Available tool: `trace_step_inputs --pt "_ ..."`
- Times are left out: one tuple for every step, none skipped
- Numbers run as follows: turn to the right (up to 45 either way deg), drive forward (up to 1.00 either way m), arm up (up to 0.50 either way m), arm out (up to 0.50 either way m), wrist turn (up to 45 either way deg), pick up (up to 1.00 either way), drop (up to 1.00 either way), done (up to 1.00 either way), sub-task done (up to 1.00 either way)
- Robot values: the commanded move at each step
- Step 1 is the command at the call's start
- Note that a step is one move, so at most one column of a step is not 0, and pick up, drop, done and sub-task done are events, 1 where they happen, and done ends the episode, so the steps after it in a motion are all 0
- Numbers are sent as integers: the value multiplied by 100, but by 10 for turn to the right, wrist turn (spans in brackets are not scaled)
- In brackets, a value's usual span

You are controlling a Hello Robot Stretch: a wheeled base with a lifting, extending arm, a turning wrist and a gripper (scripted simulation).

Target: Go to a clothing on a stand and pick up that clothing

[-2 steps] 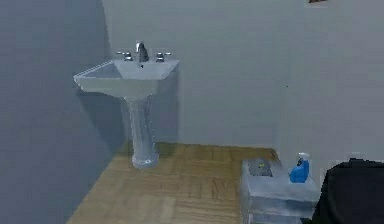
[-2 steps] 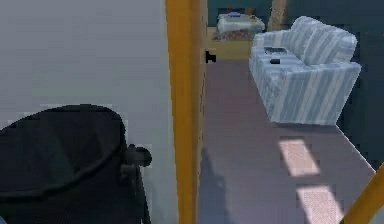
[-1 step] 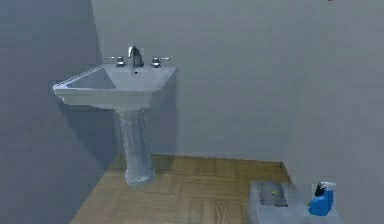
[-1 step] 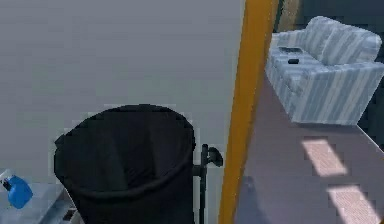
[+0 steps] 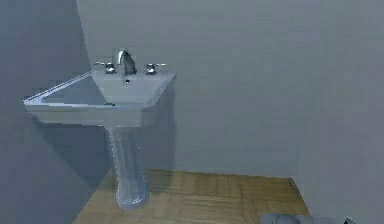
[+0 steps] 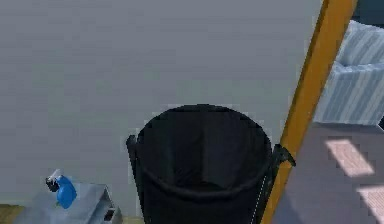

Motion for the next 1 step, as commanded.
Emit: trace_step_inputs --pt "-450 0 0 0 0 0 0 0 0"
